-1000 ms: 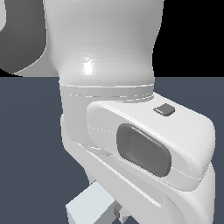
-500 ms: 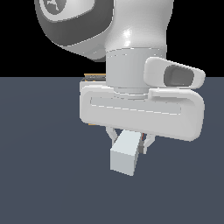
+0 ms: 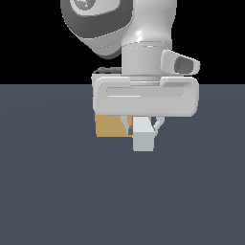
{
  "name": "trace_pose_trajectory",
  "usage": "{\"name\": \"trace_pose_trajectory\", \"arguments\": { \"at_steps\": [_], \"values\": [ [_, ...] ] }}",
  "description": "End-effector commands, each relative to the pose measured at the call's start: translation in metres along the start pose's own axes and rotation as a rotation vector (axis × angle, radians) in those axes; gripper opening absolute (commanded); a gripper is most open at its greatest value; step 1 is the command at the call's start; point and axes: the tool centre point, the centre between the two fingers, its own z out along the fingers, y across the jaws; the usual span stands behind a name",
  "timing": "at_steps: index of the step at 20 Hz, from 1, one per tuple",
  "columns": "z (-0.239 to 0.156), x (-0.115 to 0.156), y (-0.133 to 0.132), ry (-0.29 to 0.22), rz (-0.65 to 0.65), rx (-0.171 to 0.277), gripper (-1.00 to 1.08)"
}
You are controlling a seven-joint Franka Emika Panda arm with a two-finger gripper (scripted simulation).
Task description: Insert the peg into the horizontal hole in a box.
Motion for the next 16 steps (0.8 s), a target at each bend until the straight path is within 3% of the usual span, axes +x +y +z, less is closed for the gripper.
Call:
{"name": "trace_pose_trajectory", "arguments": {
  "at_steps": [1, 16],
  "values": [
    [-0.0052, 0.0081, -0.0004, 0.0, -0.042, -0.003, -1.0],
    [-0.0098, 0.0138, -0.0016, 0.0, -0.075, -0.004, -1.0]
  ]
}}
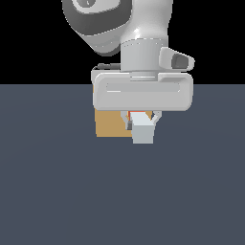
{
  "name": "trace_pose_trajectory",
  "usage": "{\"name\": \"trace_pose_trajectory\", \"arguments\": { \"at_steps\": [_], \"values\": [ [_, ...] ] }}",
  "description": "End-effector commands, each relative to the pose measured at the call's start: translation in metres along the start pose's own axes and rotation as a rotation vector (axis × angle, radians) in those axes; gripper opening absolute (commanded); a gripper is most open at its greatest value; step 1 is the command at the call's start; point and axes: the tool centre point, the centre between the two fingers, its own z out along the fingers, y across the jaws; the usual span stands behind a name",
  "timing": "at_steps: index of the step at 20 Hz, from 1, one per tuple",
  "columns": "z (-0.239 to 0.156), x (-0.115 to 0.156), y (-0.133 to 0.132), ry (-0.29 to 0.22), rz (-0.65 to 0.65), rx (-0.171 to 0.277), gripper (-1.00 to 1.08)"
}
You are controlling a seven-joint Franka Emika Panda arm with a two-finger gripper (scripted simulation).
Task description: Insert the peg into the horizontal hole in a box.
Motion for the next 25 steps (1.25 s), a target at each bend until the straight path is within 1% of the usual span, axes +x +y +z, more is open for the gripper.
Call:
{"name": "trace_pose_trajectory", "arguments": {
  "at_steps": [1, 5, 8, 15, 18, 21, 25],
  "values": [
    [0.0, 0.0, 0.0, 0.0, 0.0, 0.0, -1.0],
    [0.0, 0.007, 0.0, 0.0, 0.0, 0.0, -1.0],
    [0.0, 0.021, -0.001, 0.0, 0.0, -0.001, -1.0],
    [-0.001, 0.08, -0.001, 0.0, 0.0, -0.002, -1.0],
    [-0.002, 0.099, -0.001, 0.0, 0.0, -0.003, -1.0],
    [-0.002, 0.11, -0.001, 0.0, 0.0, -0.004, -1.0],
    [-0.002, 0.113, 0.001, 0.0, 0.0, -0.004, -1.0]
  ]
}}
